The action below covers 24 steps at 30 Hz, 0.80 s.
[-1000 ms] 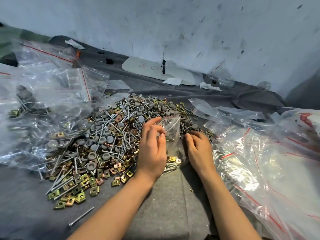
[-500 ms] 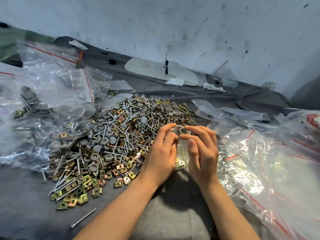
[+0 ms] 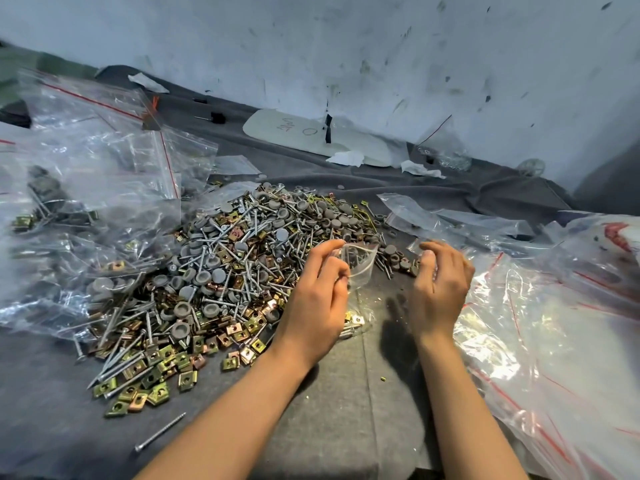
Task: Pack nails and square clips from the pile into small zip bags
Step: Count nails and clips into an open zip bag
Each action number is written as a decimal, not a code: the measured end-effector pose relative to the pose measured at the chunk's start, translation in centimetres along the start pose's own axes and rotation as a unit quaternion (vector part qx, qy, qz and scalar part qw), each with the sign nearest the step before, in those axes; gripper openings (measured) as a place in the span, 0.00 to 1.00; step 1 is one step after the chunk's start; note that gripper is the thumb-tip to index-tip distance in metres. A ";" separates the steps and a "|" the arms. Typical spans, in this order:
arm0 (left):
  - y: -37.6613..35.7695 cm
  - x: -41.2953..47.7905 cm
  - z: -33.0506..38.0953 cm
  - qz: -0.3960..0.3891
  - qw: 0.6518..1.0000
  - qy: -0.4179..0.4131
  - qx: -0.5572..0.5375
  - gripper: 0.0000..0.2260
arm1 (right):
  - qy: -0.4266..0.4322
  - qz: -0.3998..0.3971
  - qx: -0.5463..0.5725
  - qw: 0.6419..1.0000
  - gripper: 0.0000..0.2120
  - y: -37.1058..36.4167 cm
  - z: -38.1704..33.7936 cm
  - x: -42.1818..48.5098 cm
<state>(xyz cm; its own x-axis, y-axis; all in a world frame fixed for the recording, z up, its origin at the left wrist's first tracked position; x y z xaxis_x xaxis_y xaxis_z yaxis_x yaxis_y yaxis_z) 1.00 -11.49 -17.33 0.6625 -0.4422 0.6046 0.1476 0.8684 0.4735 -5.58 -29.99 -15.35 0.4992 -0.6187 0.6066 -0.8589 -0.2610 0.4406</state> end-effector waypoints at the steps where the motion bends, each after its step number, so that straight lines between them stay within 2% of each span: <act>1: 0.0 0.0 0.0 0.002 1.000 0.000 -0.001 0.04 | -0.049 -0.046 -0.048 0.997 0.17 -0.8 1.8 0.5; 3: 0.0 0.0 0.0 0.003 1.000 0.000 -0.003 0.04 | -0.112 -0.156 -0.131 0.973 0.17 -2.6 4.8 0.4; 5: 0.0 -0.1 -0.1 0.005 1.000 0.000 -0.008 0.04 | -0.112 -0.217 -0.190 0.951 0.16 -3.9 5.7 -0.1; 10: 0.3 -0.1 0.1 0.008 1.000 0.005 -0.017 0.04 | -0.113 -0.141 -0.173 0.968 0.08 -2.4 5.2 0.2; 14: 0.2 -0.1 0.1 0.004 1.000 0.006 -0.016 0.04 | -0.088 -0.123 -0.166 0.974 0.07 -2.1 4.7 0.2; 17: -0.2 -0.1 0.1 -0.016 1.000 0.007 -0.013 0.04 | -0.004 -0.057 -0.042 0.997 0.07 -0.8 1.6 0.3; 20: -1.0 -0.1 0.2 -0.049 0.999 -0.001 -0.003 0.04 | 0.159 0.029 0.033 0.986 0.05 0.8 -4.0 -1.2; 22: -1.2 -0.1 0.6 -0.054 0.998 -0.015 0.005 0.05 | 0.241 0.018 0.050 0.969 0.02 0.0 -6.9 -2.8; 24: -1.4 0.0 0.8 -0.062 0.998 -0.022 0.012 0.11 | 0.295 -0.030 0.039 0.954 0.03 -1.4 -8.7 -4.1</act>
<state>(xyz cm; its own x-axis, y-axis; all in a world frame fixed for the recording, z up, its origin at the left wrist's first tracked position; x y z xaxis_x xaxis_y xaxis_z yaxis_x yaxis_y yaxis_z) 0.22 -12.87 -17.47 0.6073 -0.5551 0.5684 0.2071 0.8013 0.5613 -5.42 -20.58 -12.71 0.5063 -0.0827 0.8584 -0.8208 -0.3516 0.4502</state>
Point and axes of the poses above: each hand's wrist, its own x-axis towards the middle knuckle, its own y-axis out of the back of the hand, z = x × y, the point moved 10 cm from there along x, towards the middle knuckle, and after that the axes turned 5 degrees about -z, right-handed, at the moved point
